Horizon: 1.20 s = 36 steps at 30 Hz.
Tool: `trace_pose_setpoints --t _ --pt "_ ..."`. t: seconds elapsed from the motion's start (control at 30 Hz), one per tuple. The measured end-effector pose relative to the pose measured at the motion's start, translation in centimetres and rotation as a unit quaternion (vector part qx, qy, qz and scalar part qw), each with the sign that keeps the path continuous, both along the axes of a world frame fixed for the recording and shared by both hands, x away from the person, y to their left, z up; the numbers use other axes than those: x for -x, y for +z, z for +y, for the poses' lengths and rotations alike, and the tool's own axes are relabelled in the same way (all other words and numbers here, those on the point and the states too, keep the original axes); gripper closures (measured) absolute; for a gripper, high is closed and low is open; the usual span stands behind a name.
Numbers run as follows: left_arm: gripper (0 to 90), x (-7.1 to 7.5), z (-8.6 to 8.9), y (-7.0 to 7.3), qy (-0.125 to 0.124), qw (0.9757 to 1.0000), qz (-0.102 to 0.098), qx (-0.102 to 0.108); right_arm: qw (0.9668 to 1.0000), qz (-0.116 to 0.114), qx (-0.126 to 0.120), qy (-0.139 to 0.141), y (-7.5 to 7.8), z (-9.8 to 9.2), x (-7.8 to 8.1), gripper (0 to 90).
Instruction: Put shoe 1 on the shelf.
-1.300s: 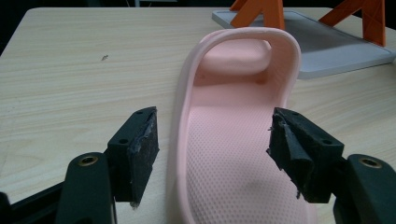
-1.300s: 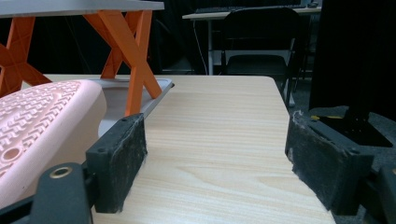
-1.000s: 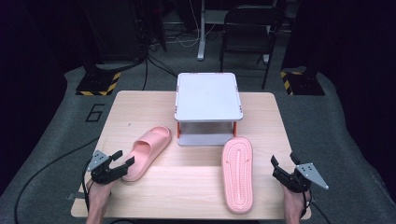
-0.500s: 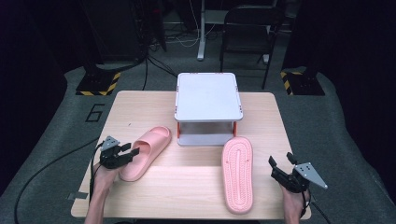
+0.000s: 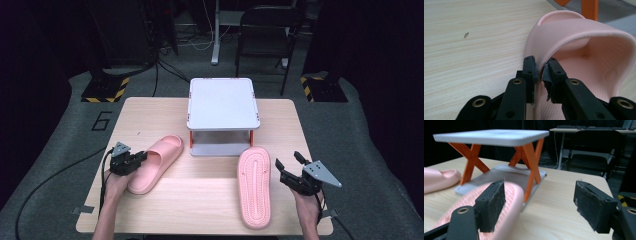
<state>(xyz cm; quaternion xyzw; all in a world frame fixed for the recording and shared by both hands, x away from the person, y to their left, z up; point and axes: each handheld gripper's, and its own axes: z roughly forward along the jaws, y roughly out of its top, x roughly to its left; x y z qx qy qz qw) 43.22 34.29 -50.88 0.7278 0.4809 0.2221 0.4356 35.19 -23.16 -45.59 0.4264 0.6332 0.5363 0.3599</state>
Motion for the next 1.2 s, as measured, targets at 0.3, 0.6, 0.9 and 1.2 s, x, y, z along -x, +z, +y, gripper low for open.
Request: trace_pose_setpoints --t 0.3,0.6,0.9,1.2 --pt "82.5 1.7 -2.0 0.8 -0.024 0.9996 -0.010 0.004 0.9979 0.019 -0.028 0.056 4.1 3.2 -4.8 25.2" --pt "82.6 3.2 -5.6 2.1 -0.057 0.9976 -0.028 0.027 0.9929 0.034 0.007 0.113 7.2 6.6 -10.4 26.6" --pt "82.0 0.9 -10.3 2.1 -0.048 0.9981 -0.019 0.033 0.9900 0.071 0.033 0.117 6.6 8.4 -14.0 27.0" --pt "81.9 -1.7 -15.0 1.8 -0.005 0.9986 -0.024 0.047 0.9881 0.078 0.045 0.125 6.2 8.6 -14.4 27.1"
